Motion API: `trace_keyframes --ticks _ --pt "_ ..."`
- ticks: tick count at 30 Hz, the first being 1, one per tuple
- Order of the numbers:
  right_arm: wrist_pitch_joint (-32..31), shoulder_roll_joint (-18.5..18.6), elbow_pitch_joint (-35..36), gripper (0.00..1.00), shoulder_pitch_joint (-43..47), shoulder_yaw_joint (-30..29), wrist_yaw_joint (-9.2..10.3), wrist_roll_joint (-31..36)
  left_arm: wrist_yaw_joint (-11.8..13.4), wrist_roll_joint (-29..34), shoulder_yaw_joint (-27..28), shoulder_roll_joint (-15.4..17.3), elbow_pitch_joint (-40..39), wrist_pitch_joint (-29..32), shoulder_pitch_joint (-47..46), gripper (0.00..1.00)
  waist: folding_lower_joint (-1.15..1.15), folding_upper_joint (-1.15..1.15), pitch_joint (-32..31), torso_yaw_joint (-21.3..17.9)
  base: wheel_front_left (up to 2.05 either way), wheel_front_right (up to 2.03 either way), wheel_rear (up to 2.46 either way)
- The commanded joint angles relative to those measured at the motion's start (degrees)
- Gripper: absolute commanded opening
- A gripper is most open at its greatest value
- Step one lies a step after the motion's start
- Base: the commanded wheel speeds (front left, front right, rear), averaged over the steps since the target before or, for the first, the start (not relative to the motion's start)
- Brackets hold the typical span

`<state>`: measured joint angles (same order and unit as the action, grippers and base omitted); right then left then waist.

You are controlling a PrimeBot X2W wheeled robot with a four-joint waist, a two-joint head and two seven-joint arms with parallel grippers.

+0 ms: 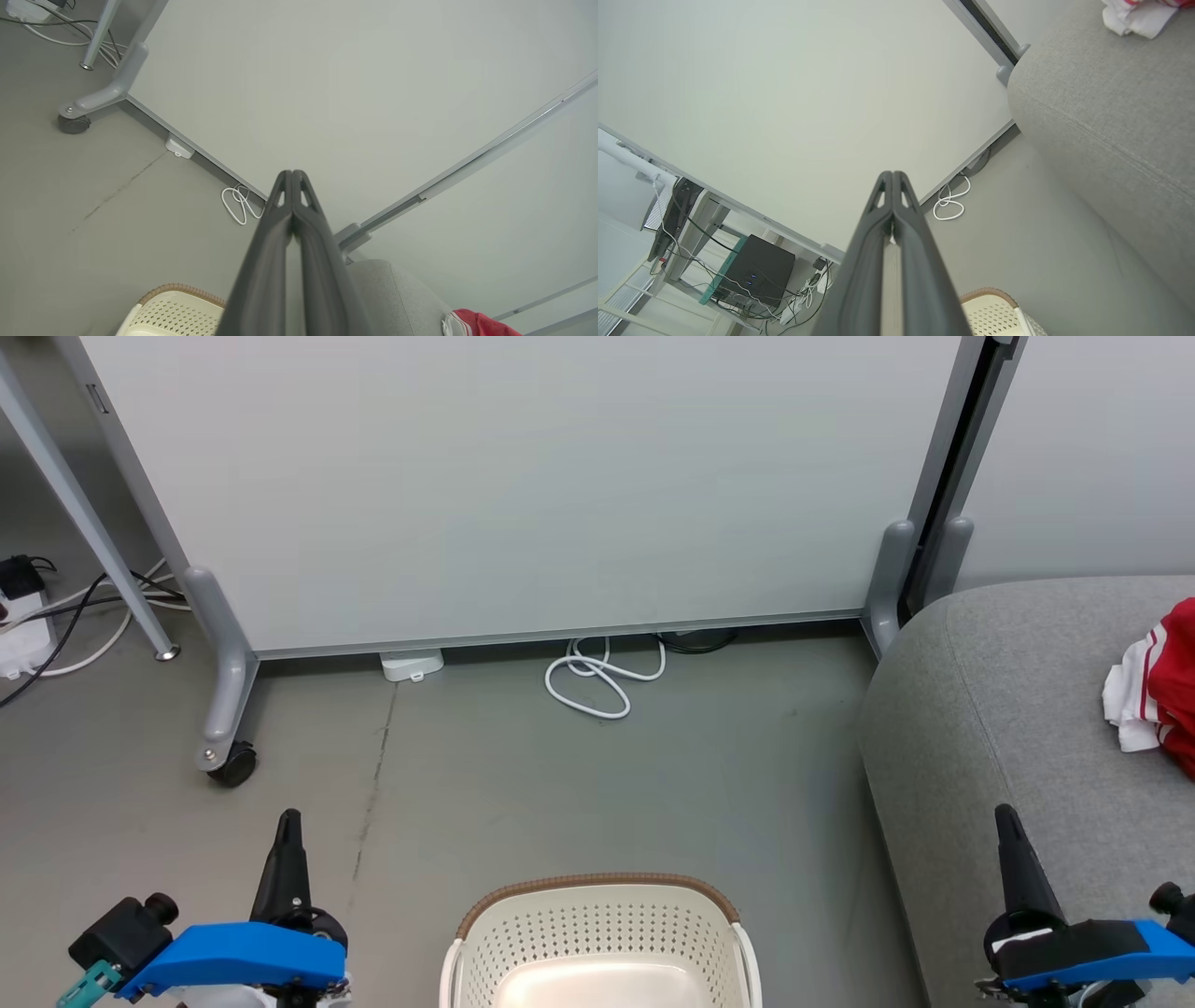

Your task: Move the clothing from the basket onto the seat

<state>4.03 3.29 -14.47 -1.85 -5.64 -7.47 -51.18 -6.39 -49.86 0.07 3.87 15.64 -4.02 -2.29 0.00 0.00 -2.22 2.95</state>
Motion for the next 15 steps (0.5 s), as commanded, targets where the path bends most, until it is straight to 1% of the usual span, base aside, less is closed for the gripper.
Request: trace_keyframes --ticks 1,15 --pt "-0.6 0.0 0.8 0.00 -1.7 -0.2 -0.02 -2.5 -0.4 -2.5 0.7 0.1 -0.9 0.7 -1.9 0.00 0.00 0.00 0.1 -0.1 0.00 0.00 0.00" --pt "-3.0 -0.1 0.8 0.00 -2.4 -0.4 -0.03 -11.6 -0.6 -12.0 2.1 -0.2 -1.1 3.0 -2.5 0.00 0.00 0.00 0.5 -0.6 0.00 0.00 0.00"
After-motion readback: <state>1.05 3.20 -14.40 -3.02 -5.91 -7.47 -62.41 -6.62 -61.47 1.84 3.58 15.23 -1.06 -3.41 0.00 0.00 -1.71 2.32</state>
